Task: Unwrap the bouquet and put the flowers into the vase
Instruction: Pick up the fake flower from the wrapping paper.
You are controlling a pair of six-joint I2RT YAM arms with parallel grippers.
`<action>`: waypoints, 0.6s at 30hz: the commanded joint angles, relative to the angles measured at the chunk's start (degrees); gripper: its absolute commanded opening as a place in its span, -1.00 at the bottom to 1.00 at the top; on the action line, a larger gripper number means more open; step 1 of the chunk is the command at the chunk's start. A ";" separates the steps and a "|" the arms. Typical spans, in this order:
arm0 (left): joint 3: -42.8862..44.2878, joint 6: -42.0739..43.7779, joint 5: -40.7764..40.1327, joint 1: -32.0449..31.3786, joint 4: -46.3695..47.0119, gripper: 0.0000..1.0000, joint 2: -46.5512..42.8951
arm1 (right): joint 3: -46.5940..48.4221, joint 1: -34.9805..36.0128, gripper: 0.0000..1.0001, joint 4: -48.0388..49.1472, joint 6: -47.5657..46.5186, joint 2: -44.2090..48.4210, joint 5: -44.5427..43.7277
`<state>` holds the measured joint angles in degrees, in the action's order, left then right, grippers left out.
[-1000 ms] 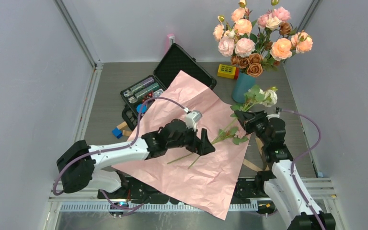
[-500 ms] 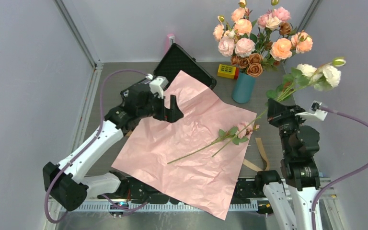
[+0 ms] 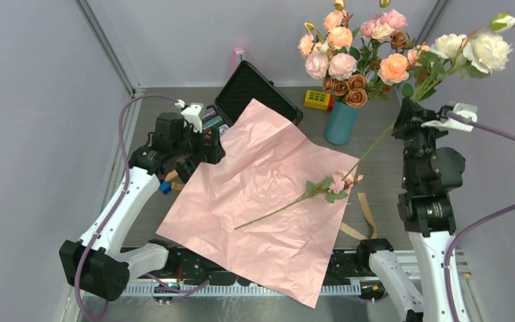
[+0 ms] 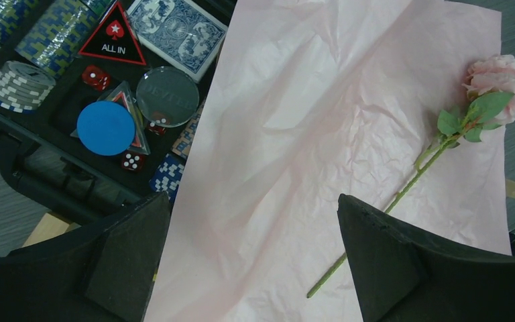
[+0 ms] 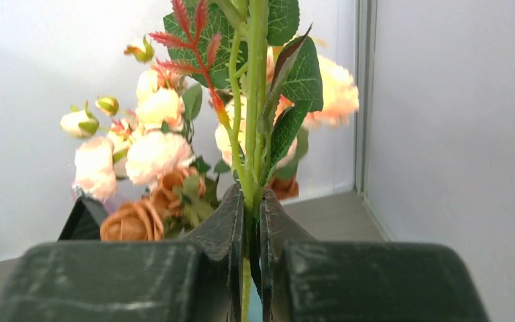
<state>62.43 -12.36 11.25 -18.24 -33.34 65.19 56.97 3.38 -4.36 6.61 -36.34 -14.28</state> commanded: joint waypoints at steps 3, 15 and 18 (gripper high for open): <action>-1.68 3.14 -2.50 0.57 0.08 0.99 -1.94 | 7.04 0.23 -1.00 19.04 -10.98 -10.54 0.30; -2.00 4.18 -4.51 1.31 -0.01 0.99 -1.99 | 18.32 0.23 -1.00 34.64 -16.15 -26.65 0.79; -2.03 4.27 -4.65 1.61 -0.06 0.99 -1.92 | 19.93 0.18 -1.00 37.41 -15.98 -29.73 1.31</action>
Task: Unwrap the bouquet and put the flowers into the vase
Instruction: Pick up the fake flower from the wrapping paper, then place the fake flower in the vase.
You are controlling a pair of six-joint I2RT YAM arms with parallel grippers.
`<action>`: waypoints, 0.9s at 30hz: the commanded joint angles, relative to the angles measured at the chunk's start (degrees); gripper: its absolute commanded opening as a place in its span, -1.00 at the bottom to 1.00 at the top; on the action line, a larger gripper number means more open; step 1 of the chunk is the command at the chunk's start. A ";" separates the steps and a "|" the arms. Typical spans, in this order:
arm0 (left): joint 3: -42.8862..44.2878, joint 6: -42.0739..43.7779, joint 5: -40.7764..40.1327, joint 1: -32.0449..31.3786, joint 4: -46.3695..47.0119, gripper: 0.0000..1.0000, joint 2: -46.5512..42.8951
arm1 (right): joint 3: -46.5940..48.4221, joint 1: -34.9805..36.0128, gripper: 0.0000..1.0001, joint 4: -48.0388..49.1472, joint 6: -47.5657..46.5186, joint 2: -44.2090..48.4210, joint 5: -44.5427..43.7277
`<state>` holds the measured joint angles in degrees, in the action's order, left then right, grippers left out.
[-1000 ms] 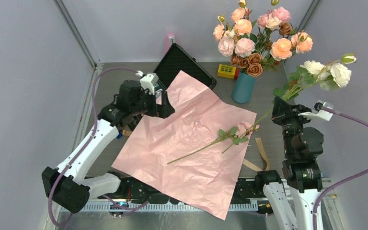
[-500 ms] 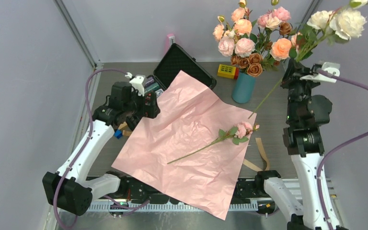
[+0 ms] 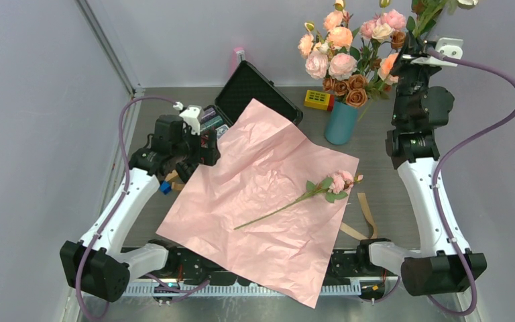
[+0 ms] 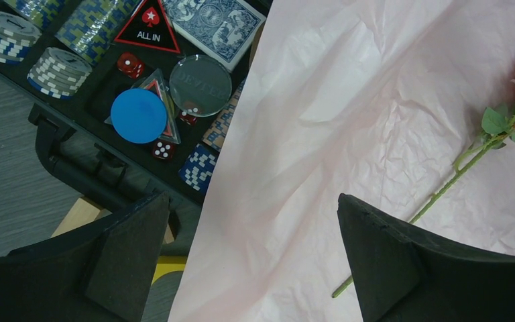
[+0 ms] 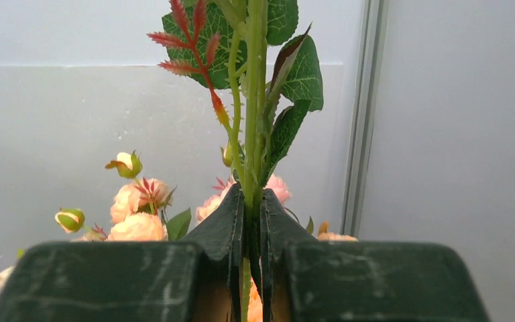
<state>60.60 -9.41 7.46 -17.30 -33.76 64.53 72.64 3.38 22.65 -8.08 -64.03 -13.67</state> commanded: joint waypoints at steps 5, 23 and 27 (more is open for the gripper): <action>-0.28 1.41 -0.78 1.17 0.44 0.99 -1.28 | 7.42 0.23 -0.99 13.78 -0.94 -5.82 1.29; -0.52 1.72 -0.95 2.44 0.45 0.99 -1.74 | 9.24 0.23 -1.00 19.39 1.40 -14.40 1.34; -0.59 1.76 -0.92 2.61 0.45 0.99 -1.84 | 8.43 0.23 -1.00 19.26 1.35 -15.57 1.96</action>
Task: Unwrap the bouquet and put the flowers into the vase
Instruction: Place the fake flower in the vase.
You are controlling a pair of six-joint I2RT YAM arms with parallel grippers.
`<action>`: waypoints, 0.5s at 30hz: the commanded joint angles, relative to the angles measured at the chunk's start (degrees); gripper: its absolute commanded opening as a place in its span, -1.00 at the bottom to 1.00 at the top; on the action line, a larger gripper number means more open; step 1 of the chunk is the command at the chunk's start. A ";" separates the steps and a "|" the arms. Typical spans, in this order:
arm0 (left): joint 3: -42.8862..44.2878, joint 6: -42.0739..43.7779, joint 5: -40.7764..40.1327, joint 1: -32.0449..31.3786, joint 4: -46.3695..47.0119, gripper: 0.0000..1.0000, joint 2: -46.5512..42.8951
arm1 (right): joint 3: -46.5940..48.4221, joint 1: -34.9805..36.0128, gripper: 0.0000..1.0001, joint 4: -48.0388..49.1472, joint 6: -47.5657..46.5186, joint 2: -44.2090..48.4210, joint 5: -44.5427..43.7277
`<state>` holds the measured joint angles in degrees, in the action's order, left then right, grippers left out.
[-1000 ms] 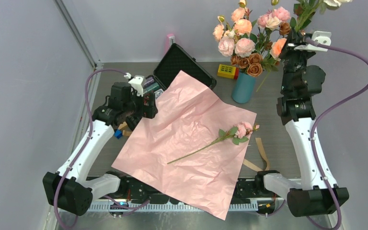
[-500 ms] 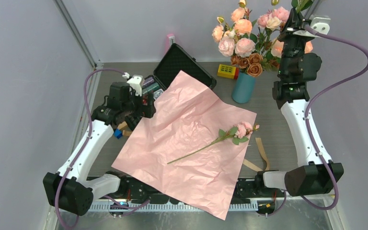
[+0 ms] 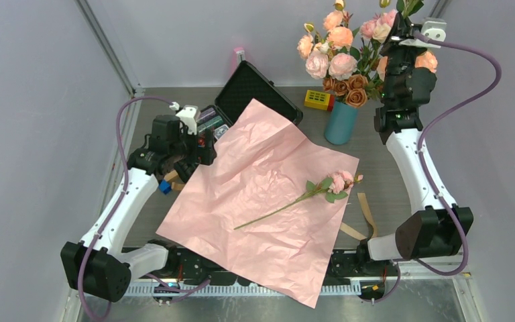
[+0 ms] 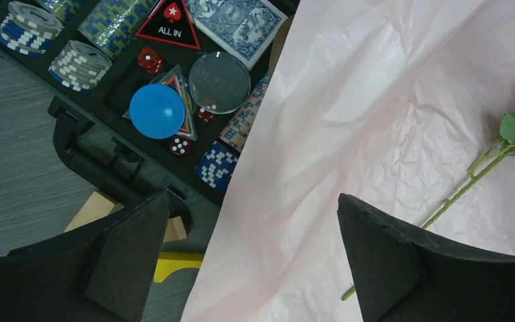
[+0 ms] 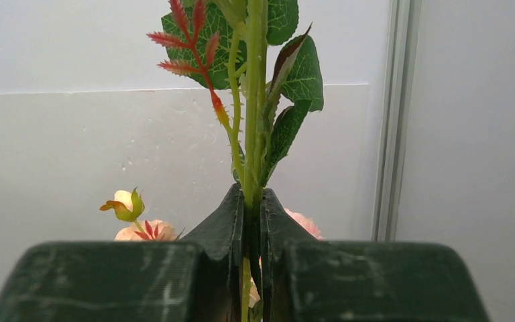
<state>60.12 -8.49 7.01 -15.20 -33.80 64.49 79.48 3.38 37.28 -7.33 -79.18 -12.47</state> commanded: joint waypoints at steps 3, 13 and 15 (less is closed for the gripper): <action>-0.11 0.84 -0.38 0.61 0.49 0.99 -1.77 | 0.73 0.23 -0.99 4.26 0.49 -1.04 0.92; -0.22 0.84 0.05 0.66 0.49 0.99 -1.84 | -3.18 0.23 -1.00 1.22 1.23 -2.62 2.12; -0.18 0.76 0.15 0.69 0.49 0.99 -1.82 | -4.35 0.23 -1.00 0.79 1.82 -2.76 2.29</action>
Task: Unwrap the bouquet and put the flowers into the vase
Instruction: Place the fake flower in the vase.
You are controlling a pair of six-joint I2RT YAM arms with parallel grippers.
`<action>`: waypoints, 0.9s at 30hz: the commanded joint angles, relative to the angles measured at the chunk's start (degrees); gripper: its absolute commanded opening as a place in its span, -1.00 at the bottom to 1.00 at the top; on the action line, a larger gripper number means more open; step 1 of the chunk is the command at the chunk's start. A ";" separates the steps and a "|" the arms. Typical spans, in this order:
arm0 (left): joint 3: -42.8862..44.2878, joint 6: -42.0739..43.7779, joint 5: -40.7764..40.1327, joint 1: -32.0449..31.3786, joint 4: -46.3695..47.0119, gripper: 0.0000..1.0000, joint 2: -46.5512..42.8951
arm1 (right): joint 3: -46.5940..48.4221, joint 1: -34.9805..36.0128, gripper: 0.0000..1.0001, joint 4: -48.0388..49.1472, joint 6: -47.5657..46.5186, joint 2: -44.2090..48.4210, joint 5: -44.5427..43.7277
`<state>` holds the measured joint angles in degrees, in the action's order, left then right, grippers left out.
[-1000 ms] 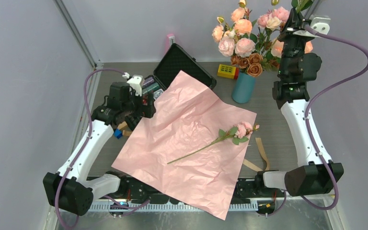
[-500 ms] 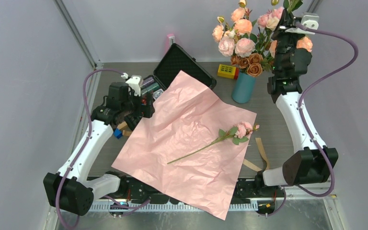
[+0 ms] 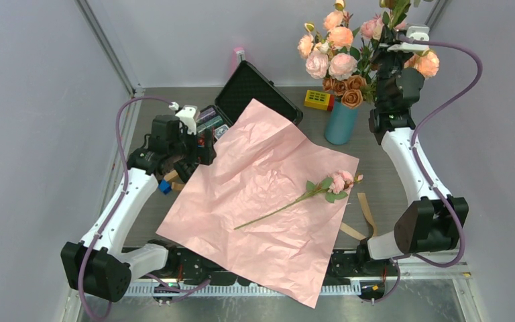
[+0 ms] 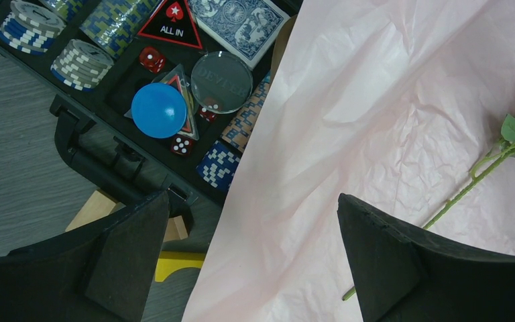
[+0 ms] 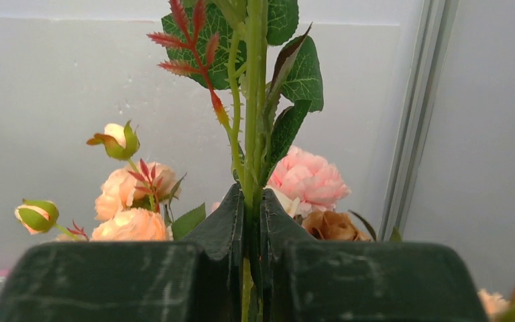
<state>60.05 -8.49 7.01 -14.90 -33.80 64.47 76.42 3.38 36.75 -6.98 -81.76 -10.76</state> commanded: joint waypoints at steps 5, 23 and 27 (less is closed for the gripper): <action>-0.20 0.65 0.48 0.39 0.49 0.99 -1.95 | -3.87 0.23 -0.99 0.42 3.15 -0.41 0.93; -0.49 0.32 1.58 0.39 0.73 0.99 -2.63 | -9.49 0.29 -1.00 -2.75 5.96 -0.48 2.81; -0.46 0.19 1.95 0.39 0.76 0.99 -2.67 | -10.30 0.31 -1.00 -3.47 6.71 -0.76 2.94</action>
<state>59.64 -8.54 7.75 -14.87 -33.80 63.35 66.85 3.38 32.60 -2.39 -82.15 -8.38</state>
